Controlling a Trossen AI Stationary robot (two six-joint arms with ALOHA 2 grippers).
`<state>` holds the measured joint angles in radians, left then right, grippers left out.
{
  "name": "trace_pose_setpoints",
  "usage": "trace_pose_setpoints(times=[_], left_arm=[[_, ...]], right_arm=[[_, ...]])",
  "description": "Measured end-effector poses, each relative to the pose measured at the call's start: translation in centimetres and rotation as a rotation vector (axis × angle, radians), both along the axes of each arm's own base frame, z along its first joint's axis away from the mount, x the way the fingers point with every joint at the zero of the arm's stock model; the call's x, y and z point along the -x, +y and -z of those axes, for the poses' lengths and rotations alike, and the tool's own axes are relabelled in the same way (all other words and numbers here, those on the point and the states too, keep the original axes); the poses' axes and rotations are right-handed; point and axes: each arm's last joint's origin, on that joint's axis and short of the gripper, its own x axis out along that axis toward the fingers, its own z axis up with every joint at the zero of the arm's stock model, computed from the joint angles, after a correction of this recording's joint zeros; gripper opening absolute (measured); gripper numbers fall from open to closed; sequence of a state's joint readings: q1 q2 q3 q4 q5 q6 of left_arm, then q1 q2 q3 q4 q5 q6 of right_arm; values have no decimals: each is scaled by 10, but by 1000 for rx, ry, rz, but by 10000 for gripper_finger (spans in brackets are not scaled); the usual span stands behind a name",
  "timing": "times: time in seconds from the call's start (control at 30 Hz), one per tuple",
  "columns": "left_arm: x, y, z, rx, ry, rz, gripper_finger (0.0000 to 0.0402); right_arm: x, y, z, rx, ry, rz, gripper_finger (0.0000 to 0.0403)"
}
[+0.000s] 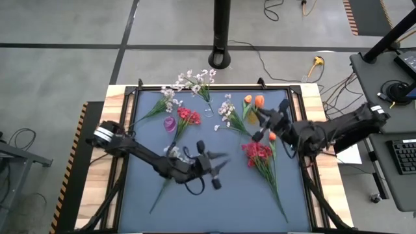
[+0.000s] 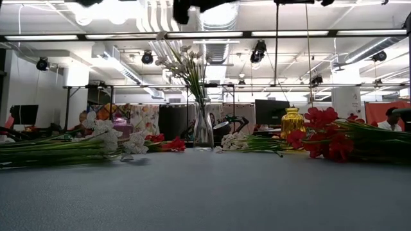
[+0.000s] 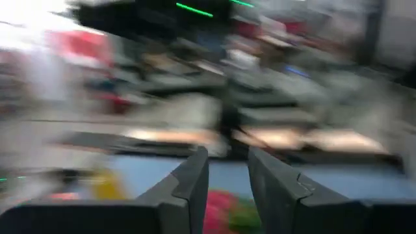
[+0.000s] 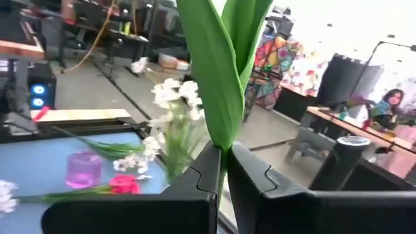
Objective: Sort flowers into vase by color
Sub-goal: Put the orange tulip into the yellow vase
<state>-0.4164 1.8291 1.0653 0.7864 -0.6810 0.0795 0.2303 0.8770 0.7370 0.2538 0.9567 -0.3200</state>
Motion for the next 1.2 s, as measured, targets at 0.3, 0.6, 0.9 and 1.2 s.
trace_pose_setpoints(times=[0.3, 0.6, 0.9, 1.2], left_arm=[[36, 8, -30, 80, 288, 252, 73], [59, 20, -45, 116, 337, 58, 72], [65, 25, -37, 128, 413, -30, 72], [67, 26, -33, 111, 456, -38, 72]], right_arm=[[32, -60, -16, -151, -9, -143, 13], [55, -78, -10, -210, -28, -70, 13], [47, -86, 11, -207, 50, 82, 13], [42, -87, 13, -220, 28, 82, 13]])
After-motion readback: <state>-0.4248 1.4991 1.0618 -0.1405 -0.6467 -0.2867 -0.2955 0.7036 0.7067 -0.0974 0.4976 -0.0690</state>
